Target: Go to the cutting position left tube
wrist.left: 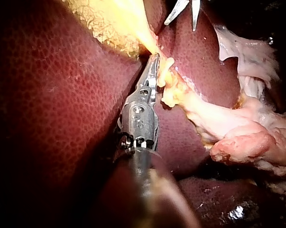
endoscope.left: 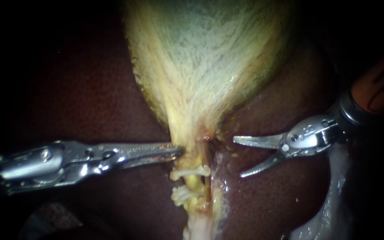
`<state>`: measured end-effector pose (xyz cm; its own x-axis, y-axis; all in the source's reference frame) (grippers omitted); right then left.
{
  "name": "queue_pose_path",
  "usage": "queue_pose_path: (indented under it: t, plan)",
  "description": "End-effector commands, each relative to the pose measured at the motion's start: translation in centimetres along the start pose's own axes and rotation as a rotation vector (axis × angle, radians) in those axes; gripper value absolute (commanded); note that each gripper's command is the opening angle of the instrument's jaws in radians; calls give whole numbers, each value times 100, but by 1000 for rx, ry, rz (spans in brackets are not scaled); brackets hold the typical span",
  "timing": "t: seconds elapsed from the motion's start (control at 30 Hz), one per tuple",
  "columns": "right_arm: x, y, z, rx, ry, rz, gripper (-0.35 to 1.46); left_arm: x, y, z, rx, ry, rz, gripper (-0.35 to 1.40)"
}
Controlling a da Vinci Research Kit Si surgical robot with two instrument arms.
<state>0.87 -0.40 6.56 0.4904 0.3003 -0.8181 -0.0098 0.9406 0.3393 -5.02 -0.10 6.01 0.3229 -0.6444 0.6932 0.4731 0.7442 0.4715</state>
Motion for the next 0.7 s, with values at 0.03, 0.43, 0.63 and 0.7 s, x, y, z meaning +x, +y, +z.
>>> queue_pose_path:
  t: [0.03, 0.43, 0.63, 0.7]
  plan:
    - [-1, -4, 2, 14, 5, -1, 143, -1, 0, -2, 2, 0, 0, -35]
    - [-14, -65, 76, 182, 43, 107, 143, -16, 24, -50, -21, 7, -11, -35]
    - [-26, -86, 122, 235, 46, 134, 143, -17, 28, -54, -25, 4, -13, -35]
    - [-31, -89, 130, 253, 39, 136, 143, -17, 27, -54, -25, 4, -14, -35]
